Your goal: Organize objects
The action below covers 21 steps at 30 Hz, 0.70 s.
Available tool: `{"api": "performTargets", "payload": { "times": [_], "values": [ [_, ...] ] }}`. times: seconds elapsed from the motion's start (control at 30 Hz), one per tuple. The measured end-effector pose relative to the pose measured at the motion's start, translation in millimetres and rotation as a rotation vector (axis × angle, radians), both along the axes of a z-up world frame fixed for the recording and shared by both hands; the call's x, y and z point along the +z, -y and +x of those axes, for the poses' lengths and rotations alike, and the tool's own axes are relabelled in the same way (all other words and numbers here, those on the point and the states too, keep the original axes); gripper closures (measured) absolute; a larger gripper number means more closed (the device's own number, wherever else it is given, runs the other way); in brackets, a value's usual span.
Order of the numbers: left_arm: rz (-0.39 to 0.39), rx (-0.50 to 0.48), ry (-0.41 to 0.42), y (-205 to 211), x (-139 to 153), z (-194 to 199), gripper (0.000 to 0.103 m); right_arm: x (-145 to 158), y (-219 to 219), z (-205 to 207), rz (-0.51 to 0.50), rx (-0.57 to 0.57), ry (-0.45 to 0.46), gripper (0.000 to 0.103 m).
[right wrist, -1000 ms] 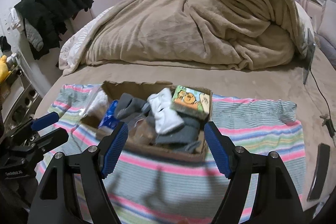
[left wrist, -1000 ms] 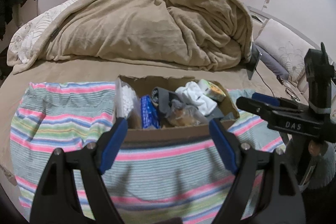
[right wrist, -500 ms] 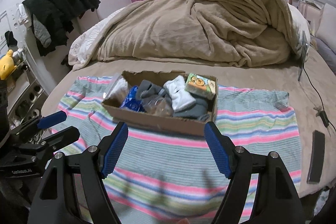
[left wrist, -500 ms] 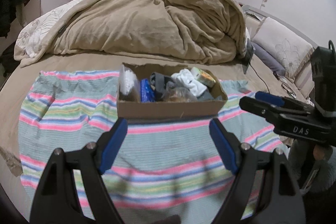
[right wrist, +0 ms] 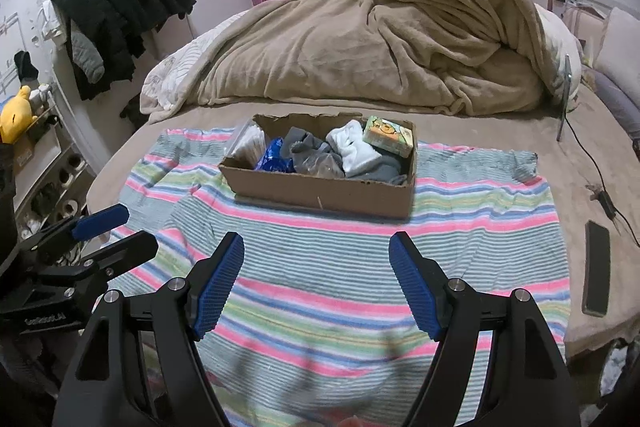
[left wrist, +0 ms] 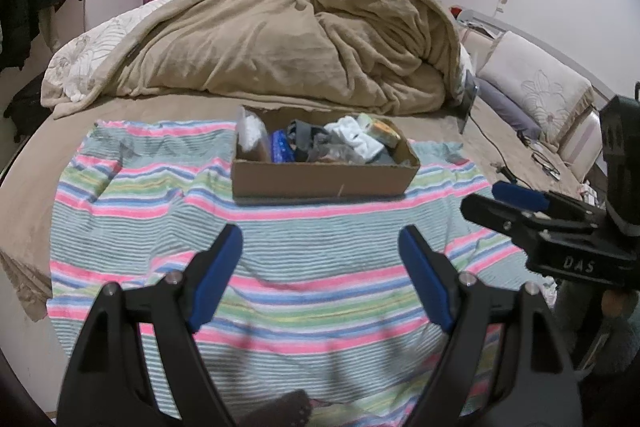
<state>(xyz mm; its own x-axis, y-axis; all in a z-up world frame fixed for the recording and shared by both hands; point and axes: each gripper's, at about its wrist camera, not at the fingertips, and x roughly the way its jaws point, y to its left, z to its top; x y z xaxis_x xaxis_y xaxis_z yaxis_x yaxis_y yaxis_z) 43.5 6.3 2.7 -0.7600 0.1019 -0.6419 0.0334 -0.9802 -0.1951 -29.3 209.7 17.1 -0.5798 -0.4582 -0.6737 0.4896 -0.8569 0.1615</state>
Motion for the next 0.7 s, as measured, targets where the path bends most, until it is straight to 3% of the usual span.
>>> {"api": "performTargets", "payload": {
  "times": [0.27,0.4,0.7],
  "values": [
    [-0.015,0.012,-0.001,2.7,-0.3,4.8,0.021,-2.5,-2.3,5.5,-0.008,-0.013,0.010,0.025],
    [-0.018,0.020,-0.005,4.3,0.5,4.4,0.007,-3.1,-3.2,3.8,-0.007,-0.018,0.010,0.025],
    [-0.024,0.021,0.000,5.4,0.1,-1.9,0.007,-6.7,-6.6,-2.6,-0.013,-0.024,0.021,0.025]
  ]
}}
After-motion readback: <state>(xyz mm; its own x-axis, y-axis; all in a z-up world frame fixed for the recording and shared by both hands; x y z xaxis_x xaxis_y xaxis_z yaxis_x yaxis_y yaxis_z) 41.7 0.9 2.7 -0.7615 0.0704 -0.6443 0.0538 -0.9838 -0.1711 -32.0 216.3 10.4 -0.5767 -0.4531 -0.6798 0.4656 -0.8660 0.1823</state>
